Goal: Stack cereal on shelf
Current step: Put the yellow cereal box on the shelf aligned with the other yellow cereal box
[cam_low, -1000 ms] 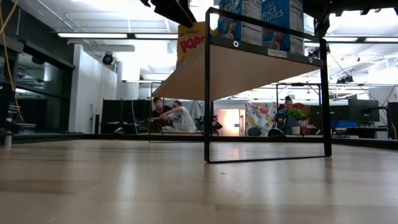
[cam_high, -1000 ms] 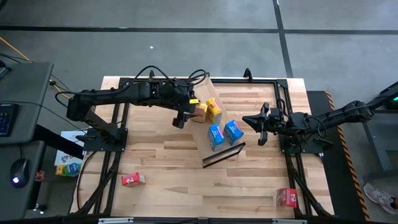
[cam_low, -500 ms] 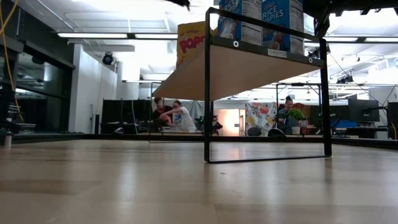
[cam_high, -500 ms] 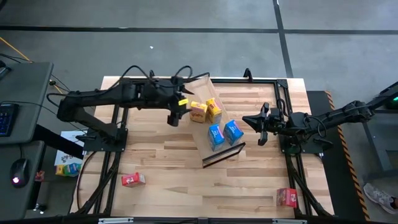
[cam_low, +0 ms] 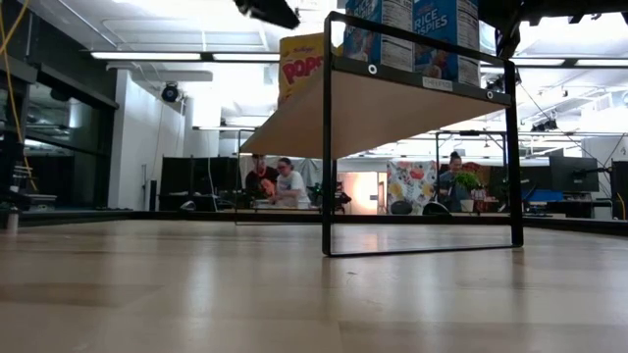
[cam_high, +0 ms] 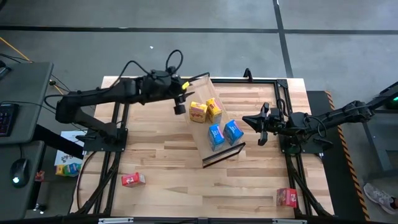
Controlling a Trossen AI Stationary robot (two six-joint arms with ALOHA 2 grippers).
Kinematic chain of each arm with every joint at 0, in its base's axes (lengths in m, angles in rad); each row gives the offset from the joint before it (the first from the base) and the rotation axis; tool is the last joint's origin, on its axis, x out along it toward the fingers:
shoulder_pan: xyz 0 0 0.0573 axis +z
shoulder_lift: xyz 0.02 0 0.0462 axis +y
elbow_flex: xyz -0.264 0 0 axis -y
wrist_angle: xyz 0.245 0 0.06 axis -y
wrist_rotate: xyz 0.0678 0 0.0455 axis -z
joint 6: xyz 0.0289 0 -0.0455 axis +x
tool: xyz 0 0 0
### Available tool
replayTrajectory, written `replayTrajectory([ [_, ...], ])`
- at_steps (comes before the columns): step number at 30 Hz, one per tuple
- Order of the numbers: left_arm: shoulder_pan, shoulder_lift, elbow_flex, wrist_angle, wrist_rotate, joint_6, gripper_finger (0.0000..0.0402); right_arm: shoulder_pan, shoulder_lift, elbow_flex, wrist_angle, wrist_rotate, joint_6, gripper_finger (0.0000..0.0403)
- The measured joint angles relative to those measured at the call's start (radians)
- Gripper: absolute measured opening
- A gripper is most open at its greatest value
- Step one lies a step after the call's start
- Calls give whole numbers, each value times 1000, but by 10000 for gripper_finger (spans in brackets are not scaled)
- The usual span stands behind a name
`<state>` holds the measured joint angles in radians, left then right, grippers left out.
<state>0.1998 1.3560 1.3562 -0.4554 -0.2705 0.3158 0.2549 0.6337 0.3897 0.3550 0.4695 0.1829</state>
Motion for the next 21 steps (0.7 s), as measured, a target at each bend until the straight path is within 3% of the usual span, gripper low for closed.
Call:
replayTrajectory([
  [2,19,-7,-58,66,47,-10,43,0,0,0,0,0,0,11],
  [4,43,-21,-115,117,107,-44,15,0,0,0,0,0,0,11],
  [12,36,-39,-295,399,142,-98,1,0,0,0,1,0,-5,11],
  [21,-37,-48,-356,446,68,-99,0,0,0,0,0,0,0,11],
])
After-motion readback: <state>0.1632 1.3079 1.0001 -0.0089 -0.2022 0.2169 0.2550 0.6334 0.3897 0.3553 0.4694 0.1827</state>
